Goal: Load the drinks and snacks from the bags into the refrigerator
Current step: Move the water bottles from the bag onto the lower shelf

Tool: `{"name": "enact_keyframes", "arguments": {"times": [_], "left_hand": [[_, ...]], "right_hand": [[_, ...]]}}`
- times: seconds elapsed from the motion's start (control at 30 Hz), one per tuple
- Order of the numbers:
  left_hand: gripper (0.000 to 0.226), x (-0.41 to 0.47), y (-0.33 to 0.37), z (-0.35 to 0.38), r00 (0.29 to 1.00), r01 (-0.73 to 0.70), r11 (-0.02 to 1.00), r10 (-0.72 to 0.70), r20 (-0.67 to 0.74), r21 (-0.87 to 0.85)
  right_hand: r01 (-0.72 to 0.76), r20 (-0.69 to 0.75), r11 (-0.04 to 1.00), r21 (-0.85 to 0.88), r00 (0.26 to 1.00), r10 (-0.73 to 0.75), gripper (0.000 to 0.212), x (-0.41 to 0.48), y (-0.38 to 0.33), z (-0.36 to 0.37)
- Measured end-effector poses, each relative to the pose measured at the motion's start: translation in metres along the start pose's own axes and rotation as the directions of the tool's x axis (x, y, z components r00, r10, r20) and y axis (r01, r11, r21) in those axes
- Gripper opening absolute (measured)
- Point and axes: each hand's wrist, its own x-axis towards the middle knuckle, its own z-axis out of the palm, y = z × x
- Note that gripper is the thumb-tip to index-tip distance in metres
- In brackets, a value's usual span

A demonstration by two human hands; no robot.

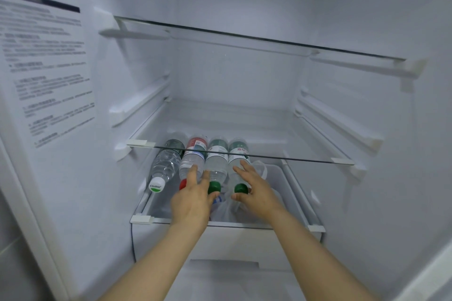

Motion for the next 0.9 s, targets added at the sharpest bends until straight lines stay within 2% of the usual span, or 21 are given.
{"name": "enact_keyframes", "arguments": {"times": [0.13,0.3,0.53,0.7,0.9], "left_hand": [[0.063,-0.003,-0.002,-0.008,0.999,-0.042,0.998,0.043,0.023,-0.044],[0.061,-0.013,-0.007,-0.023,0.983,-0.158,0.97,0.173,0.067,-0.187],[0.046,-0.04,0.004,-0.045,0.938,-0.324,0.872,0.346,-0.008,-0.366],[0.051,-0.057,0.023,-0.048,0.869,-0.45,0.748,0.493,-0.044,-0.489],[0.046,-0.077,0.065,-0.078,0.727,-0.628,0.548,0.666,-0.166,-0.552]], "right_hand": [[0.007,-0.029,0.997,-0.081,1.0,-0.009,0.078,-0.008,-0.01,-0.007],[0.012,-0.142,0.994,-0.113,0.989,-0.028,0.066,-0.04,-0.02,-0.018],[-0.096,-0.315,0.945,-0.311,0.949,-0.007,0.052,-0.098,-0.034,-0.029],[-0.227,-0.421,0.889,-0.397,0.906,0.044,0.042,-0.159,-0.055,-0.033],[-0.381,-0.558,0.763,-0.522,0.829,0.032,0.04,-0.216,-0.109,-0.069]]}}
